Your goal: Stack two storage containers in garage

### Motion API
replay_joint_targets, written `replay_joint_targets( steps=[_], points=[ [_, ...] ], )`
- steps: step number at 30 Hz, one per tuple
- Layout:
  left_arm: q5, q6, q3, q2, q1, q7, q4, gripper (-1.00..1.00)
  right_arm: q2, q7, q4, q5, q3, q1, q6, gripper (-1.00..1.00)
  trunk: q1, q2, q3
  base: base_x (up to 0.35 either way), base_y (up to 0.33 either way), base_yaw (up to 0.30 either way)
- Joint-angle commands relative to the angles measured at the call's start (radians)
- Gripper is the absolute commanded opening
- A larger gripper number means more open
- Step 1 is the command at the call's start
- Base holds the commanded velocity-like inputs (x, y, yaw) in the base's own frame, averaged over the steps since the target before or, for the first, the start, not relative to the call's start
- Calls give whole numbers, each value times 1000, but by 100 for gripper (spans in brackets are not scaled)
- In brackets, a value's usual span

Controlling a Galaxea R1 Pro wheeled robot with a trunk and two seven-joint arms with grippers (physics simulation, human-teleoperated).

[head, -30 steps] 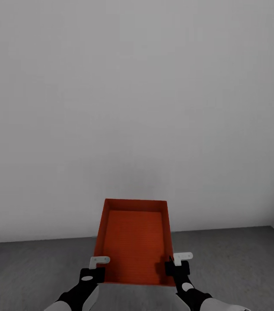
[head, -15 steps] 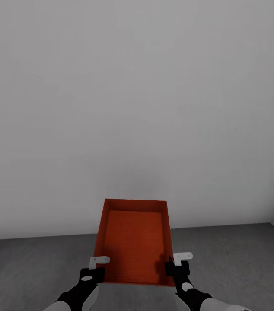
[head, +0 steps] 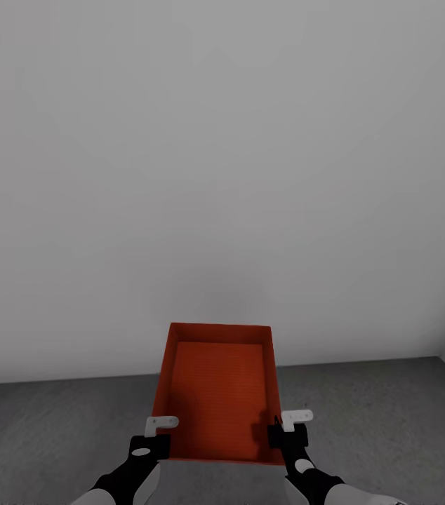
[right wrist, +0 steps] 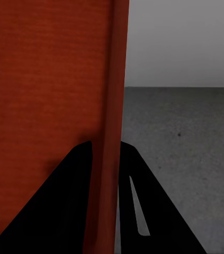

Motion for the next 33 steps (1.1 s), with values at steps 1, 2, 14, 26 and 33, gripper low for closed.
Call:
replay_joint_targets(
  steps=[1, 2, 14, 26, 33],
  points=[
    [25, 2, -26, 1, 0, 9, 4, -100, -10, -5, -2, 5, -18, -1, -17, -100, 0, -1, -3, 0, 0, 0],
    [25, 2, -26, 1, 0, 9, 4, -100, -10, -5, -2, 5, -18, -1, -17, -100, 0, -1, -4, 0, 0, 0],
    [25, 2, -26, 1, 0, 8, 4, -100, -10, -5, -2, 5, -18, -1, -17, -100, 0, -1, -23, 0, 0, 0],
    [25, 2, -26, 1, 0, 8, 4, -100, -10, -5, -2, 5, -18, -1, -17, -100, 0, -1, -41, 0, 0, 0],
    [25, 2, -26, 1, 0, 8, 4, -100, -10, -5, -2, 5, -18, -1, -18, -100, 0, -1, -52, 0, 0, 0]
  ],
)
